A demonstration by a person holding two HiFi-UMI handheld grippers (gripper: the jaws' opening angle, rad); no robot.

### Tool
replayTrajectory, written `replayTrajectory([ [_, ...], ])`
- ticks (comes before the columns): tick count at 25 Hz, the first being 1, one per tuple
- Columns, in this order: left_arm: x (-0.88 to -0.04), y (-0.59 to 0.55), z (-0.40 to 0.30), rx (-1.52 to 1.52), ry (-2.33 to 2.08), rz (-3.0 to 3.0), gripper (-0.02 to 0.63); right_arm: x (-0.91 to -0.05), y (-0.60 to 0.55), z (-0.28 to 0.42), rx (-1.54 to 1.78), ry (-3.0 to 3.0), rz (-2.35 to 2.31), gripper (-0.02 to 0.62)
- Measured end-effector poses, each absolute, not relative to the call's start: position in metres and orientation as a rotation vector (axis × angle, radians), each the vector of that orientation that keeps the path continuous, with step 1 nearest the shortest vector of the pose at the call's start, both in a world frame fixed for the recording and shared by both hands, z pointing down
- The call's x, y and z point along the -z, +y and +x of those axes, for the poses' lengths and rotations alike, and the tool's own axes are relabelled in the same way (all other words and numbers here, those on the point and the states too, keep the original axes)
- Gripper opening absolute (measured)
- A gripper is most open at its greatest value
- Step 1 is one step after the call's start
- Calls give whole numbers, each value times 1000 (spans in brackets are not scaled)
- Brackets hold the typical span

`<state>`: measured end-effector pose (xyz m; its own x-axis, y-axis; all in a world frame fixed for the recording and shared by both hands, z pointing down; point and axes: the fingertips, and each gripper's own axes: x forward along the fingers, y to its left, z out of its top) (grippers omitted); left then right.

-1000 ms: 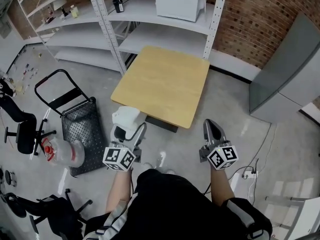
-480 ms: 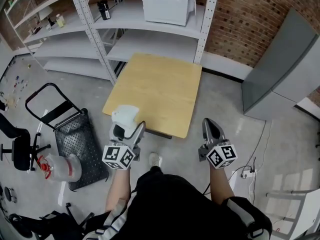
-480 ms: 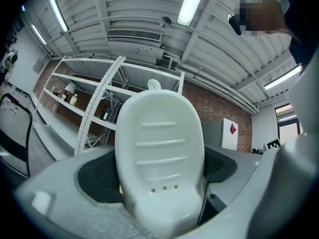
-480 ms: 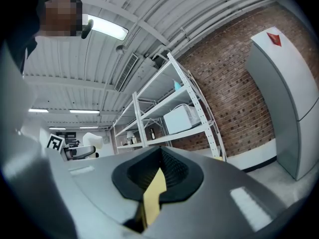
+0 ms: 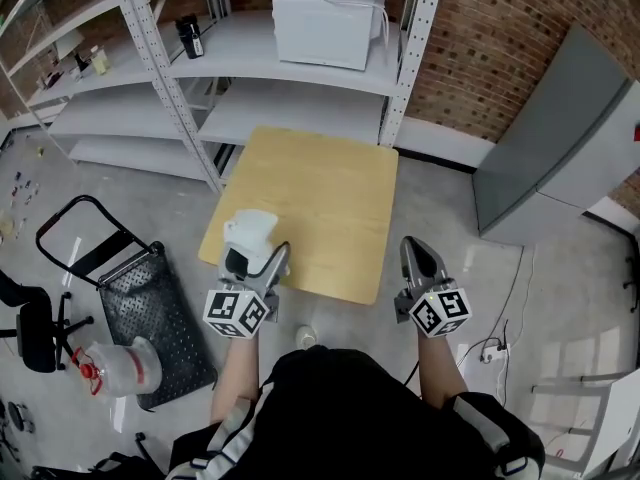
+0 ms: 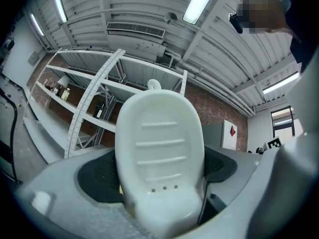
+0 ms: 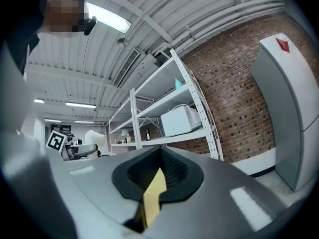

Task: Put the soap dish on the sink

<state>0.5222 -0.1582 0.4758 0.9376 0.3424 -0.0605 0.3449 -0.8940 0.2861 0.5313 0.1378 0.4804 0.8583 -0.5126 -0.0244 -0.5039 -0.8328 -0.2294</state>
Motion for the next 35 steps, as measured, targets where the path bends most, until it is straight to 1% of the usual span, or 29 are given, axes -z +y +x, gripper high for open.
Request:
replayTrajectory([
  [8, -481, -186, 568, -18, 558, 2774, 463, -481, 111, 567, 66, 727, -2828, 6],
  [16, -502, -209, 589, -98, 582, 2747, 463, -498, 83, 579, 133, 710, -2822, 6],
  [25, -523, -208, 605, -179, 579, 2746, 463, -515, 85, 599, 194, 680, -2829, 6],
  [31, -535, -206, 628, -243, 563, 2766, 463, -518, 83, 635, 191, 696, -2833, 6],
  [35, -550, -197, 640, -347, 557, 2782, 463, -532, 89, 653, 230, 690, -2837, 6],
])
